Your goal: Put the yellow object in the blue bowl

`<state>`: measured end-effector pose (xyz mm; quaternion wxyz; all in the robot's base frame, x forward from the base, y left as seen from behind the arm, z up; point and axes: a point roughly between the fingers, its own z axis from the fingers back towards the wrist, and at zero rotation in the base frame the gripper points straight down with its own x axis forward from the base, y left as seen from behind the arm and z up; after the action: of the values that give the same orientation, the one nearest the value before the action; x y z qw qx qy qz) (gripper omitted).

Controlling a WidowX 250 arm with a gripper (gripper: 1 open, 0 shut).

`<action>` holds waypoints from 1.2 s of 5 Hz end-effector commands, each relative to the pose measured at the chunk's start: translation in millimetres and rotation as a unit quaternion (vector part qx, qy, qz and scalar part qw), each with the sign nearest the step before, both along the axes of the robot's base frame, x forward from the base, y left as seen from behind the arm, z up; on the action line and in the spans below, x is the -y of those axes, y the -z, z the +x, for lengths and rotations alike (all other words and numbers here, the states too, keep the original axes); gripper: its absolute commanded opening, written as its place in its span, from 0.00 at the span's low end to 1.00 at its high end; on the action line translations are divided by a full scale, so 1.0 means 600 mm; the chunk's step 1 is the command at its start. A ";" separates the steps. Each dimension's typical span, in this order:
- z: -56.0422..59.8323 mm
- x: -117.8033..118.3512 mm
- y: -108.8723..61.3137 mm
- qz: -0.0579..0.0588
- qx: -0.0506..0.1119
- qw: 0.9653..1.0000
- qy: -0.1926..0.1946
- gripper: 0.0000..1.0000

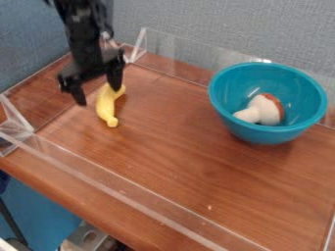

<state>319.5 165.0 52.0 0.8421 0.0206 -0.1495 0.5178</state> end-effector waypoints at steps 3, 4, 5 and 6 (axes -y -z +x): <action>0.052 -0.019 -0.029 0.062 0.018 0.998 0.023 1.00; 0.062 -0.019 -0.032 0.069 0.011 0.997 0.024 1.00; 0.074 -0.022 -0.034 0.074 0.005 0.996 0.050 1.00; 0.082 -0.031 -0.029 0.079 -0.003 0.995 0.065 1.00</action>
<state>359.5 180.1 46.1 0.8755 0.0815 -0.1555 0.4501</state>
